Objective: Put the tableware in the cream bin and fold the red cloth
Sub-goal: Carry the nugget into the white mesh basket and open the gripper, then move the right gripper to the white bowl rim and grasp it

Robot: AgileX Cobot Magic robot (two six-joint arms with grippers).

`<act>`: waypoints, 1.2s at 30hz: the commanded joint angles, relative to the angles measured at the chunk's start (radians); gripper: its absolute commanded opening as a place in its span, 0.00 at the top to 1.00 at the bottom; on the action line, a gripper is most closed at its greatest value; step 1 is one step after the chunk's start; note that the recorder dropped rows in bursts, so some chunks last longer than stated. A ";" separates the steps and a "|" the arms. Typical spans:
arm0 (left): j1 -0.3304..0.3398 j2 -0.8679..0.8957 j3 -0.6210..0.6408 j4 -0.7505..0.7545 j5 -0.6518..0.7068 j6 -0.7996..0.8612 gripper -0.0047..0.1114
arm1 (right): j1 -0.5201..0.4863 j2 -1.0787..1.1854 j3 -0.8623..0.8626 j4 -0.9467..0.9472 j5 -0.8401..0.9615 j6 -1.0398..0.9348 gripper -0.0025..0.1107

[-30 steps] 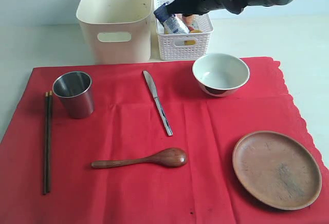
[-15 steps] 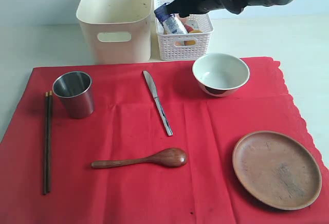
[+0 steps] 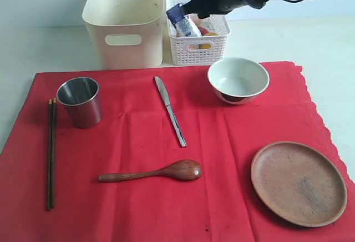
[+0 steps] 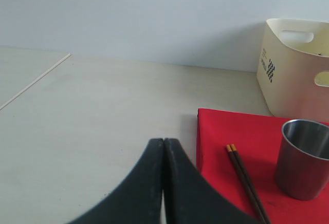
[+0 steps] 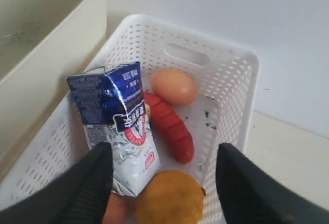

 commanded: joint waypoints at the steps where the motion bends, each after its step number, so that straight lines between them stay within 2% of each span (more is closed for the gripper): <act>1: -0.007 -0.002 0.000 -0.007 -0.001 -0.001 0.95 | -0.005 -0.092 -0.004 -0.009 0.101 -0.014 0.53; 5: -0.007 -0.002 0.000 -0.007 -0.001 -0.001 0.95 | -0.005 -0.142 -0.004 -0.011 0.178 -0.049 0.69; 11: -0.007 -0.002 0.000 -0.007 -0.001 -0.001 0.95 | -0.005 -0.187 0.007 -0.008 0.247 -0.057 0.98; 23: -0.007 -0.002 0.000 -0.007 -0.001 -0.001 0.95 | -0.005 -0.237 0.216 -0.010 0.128 -0.163 0.98; 32: -0.007 -0.002 0.000 -0.007 -0.001 -0.001 0.95 | -0.005 -0.237 0.217 -0.009 0.343 -0.404 0.98; 36: -0.007 -0.002 0.000 -0.007 -0.001 -0.001 0.95 | -0.012 -0.215 0.217 -0.009 0.319 -0.414 0.98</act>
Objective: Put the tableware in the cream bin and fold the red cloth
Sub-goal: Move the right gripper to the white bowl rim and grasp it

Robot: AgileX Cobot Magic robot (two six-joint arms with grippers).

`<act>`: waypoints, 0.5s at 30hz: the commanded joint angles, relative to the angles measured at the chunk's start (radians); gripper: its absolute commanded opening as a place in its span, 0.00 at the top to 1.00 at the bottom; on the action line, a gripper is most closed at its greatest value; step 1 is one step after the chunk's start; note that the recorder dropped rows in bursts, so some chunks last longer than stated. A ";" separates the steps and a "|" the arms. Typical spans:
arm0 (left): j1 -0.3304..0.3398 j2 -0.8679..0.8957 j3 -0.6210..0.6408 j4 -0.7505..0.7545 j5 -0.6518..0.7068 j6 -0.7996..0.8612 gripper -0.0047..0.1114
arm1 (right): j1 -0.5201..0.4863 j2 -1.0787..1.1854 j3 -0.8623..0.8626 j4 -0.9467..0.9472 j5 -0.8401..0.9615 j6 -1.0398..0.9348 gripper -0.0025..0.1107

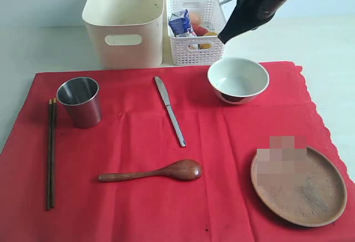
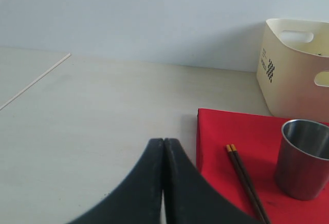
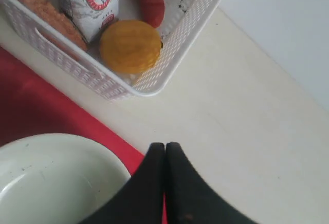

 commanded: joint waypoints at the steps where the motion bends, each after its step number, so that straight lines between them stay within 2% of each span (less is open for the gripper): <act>1: -0.007 -0.002 0.000 -0.007 -0.001 -0.001 0.95 | -0.016 0.019 0.006 -0.005 -0.029 -0.026 0.98; 6: -0.007 -0.002 0.000 -0.007 -0.001 -0.001 0.95 | -0.077 0.059 0.004 0.024 -0.018 -0.030 0.98; 9: -0.007 -0.002 0.000 -0.007 -0.001 -0.001 0.95 | -0.137 0.046 0.003 0.163 -0.036 -0.102 0.98; 10: -0.007 -0.002 0.000 -0.007 -0.001 -0.001 0.95 | -0.153 0.043 0.003 0.235 -0.027 -0.185 0.98; 11: -0.007 -0.002 0.000 -0.007 -0.001 -0.001 0.95 | -0.192 0.029 0.003 0.491 0.035 -0.463 0.98; 12: -0.007 -0.002 0.000 -0.007 -0.001 -0.001 0.95 | -0.206 0.025 0.003 0.612 0.092 -0.605 0.98; 13: -0.007 -0.002 0.000 -0.007 -0.001 -0.001 0.95 | -0.244 0.023 -0.003 0.915 0.221 -0.918 0.98; 15: -0.007 -0.002 0.000 -0.007 -0.001 -0.001 0.95 | -0.271 0.025 -0.023 1.025 0.300 -1.000 0.98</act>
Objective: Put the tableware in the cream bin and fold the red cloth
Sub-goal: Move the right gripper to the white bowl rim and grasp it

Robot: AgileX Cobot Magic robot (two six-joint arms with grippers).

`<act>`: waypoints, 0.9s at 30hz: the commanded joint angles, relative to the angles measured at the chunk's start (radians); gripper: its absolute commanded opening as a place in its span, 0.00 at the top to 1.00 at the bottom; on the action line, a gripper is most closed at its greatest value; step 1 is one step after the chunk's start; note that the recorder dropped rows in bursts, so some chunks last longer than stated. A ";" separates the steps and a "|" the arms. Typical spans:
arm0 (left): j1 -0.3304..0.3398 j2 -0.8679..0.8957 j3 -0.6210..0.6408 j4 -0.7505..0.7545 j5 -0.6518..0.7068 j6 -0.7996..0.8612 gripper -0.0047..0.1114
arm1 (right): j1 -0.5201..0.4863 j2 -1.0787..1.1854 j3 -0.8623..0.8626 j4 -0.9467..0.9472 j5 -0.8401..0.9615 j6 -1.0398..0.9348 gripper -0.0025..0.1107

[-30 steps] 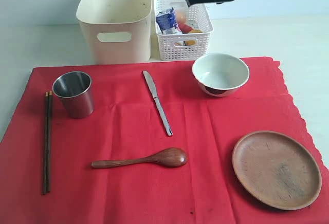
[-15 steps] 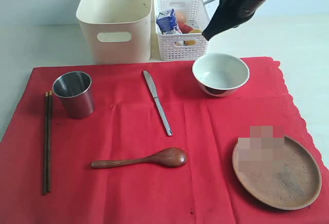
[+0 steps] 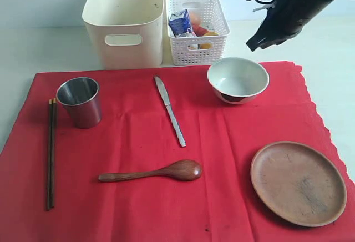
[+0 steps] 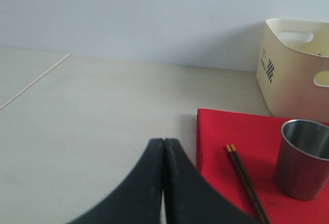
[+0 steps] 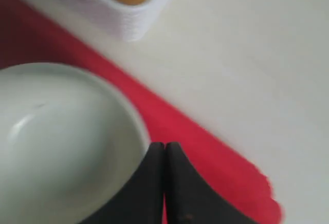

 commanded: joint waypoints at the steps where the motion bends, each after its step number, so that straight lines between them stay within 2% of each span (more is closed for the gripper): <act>1: -0.007 -0.002 0.000 -0.007 -0.001 -0.001 0.95 | -0.049 -0.012 -0.030 0.312 0.154 -0.313 0.98; 4: -0.007 -0.002 0.000 -0.007 -0.001 -0.001 0.95 | -0.049 -0.012 -0.030 0.213 -0.089 0.009 0.98; 5: -0.007 -0.002 0.000 -0.007 -0.001 -0.001 0.95 | -0.049 -0.012 -0.030 0.203 -0.102 0.084 0.98; 8: -0.007 -0.002 0.000 -0.007 -0.001 -0.001 0.95 | -0.049 -0.002 -0.030 0.163 -0.019 0.089 0.96; 16: -0.007 -0.002 0.000 -0.007 -0.001 -0.001 0.95 | -0.042 0.045 -0.030 0.148 0.025 0.082 0.55; 19: -0.007 -0.002 0.000 -0.007 -0.001 -0.001 0.95 | -0.027 0.055 -0.030 0.147 0.064 0.022 0.46; 22: -0.007 -0.002 0.000 -0.007 -0.001 -0.001 0.95 | -0.007 0.069 -0.030 0.143 0.073 -0.020 0.42; 27: -0.007 -0.002 0.000 -0.007 0.001 -0.001 0.95 | 0.004 0.109 -0.030 0.091 0.031 -0.035 0.42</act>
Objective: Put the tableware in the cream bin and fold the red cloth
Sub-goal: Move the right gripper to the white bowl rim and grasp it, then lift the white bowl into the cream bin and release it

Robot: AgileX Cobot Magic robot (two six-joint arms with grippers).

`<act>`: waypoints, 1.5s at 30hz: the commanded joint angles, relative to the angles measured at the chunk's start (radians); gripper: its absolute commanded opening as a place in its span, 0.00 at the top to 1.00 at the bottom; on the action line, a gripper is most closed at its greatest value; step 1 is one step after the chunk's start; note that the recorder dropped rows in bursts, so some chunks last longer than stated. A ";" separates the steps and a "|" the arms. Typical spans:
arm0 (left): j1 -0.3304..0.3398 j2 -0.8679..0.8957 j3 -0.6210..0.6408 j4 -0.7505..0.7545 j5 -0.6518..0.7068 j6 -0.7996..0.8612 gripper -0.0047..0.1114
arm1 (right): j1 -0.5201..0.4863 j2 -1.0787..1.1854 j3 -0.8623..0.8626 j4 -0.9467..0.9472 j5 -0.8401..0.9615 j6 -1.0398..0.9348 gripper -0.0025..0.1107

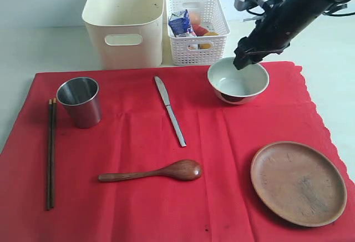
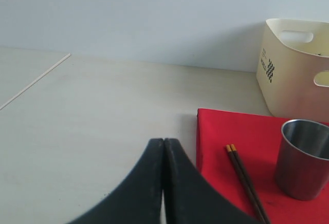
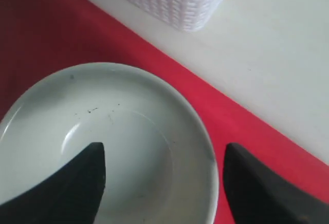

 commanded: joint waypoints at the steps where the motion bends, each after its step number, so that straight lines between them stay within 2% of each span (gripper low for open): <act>1: -0.007 -0.002 0.000 -0.007 0.001 -0.001 0.95 | 0.004 0.030 -0.005 -0.075 -0.043 -0.009 0.42; 3: -0.007 -0.002 0.000 -0.007 0.001 -0.001 0.95 | 0.002 0.034 -0.005 -0.119 -0.055 0.032 0.42; 8: -0.007 -0.002 0.000 -0.007 0.001 -0.001 0.95 | 0.004 0.036 -0.005 -0.079 -0.055 0.015 0.43; 17: -0.007 -0.002 0.000 -0.007 0.001 -0.001 0.95 | 0.004 0.036 -0.005 -0.070 -0.053 0.009 0.61; 25: -0.007 -0.002 0.000 -0.007 0.001 -0.001 0.95 | 0.004 0.057 -0.005 -0.070 -0.053 -0.032 0.62; 30: -0.007 -0.002 0.000 -0.007 0.001 -0.001 0.95 | 0.004 0.065 -0.006 -0.070 -0.053 -0.057 0.67; 33: -0.007 -0.002 0.000 -0.007 0.001 -0.001 0.95 | 0.004 0.067 -0.033 -0.070 -0.015 -0.057 0.76; 38: -0.007 -0.002 0.000 -0.007 0.001 -0.001 0.95 | 0.004 0.067 -0.056 -0.070 0.010 -0.055 0.98; 45: -0.007 -0.002 0.000 -0.007 0.001 -0.001 0.95 | 0.004 0.061 -0.056 -0.055 0.019 -0.055 0.98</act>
